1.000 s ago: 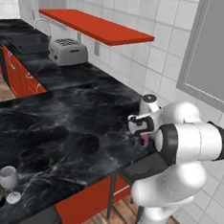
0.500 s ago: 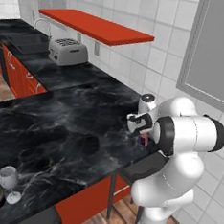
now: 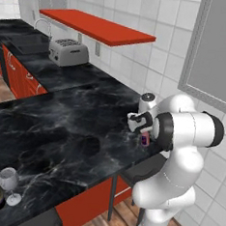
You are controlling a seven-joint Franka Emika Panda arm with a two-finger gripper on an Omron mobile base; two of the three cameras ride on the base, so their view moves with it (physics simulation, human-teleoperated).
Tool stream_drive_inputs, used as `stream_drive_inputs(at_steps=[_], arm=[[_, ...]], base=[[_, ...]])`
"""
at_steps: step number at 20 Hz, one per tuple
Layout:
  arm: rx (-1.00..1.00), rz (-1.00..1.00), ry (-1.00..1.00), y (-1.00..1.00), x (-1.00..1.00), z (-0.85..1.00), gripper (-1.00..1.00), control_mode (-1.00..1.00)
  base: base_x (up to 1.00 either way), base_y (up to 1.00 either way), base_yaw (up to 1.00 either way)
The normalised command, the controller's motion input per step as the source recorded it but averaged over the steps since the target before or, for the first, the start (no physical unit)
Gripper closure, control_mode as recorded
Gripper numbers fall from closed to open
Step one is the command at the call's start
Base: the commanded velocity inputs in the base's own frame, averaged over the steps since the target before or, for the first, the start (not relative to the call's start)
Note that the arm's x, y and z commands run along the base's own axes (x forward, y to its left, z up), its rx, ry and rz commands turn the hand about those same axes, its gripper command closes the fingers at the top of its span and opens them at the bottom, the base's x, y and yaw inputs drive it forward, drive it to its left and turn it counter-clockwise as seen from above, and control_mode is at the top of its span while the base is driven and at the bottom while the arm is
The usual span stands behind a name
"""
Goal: There is a wine glass and glass cup on the dining counter. Place the wine bottle next to the wine glass and the juice bottle next to the glass cup.
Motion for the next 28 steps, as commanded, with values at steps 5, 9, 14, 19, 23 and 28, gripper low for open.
stream_drive_inputs(at_steps=[5,9,14,19,23,28], arm=[[0.00,0.00,-0.05,0.00,-0.12,-0.18,-1.00,-1.00],[0.00,0.00,-0.03,0.00,-0.13,-0.16,-1.00,-1.00],[0.00,-0.02,-0.04,0.00,-0.06,-0.06,-1.00,-1.00],[0.00,-0.02,-0.01,0.00,0.00,0.05,-1.00,-1.00],[0.02,-0.02,0.00,0.03,-0.02,0.21,-1.00,-1.00],[0.02,0.00,0.00,0.08,-0.03,0.26,-1.00,-1.00]], base=[[0.00,0.00,0.00],[0.00,0.00,0.00],[0.00,0.00,0.00],[0.00,0.00,0.00],[0.00,0.00,0.00],[0.00,0.00,0.00]])
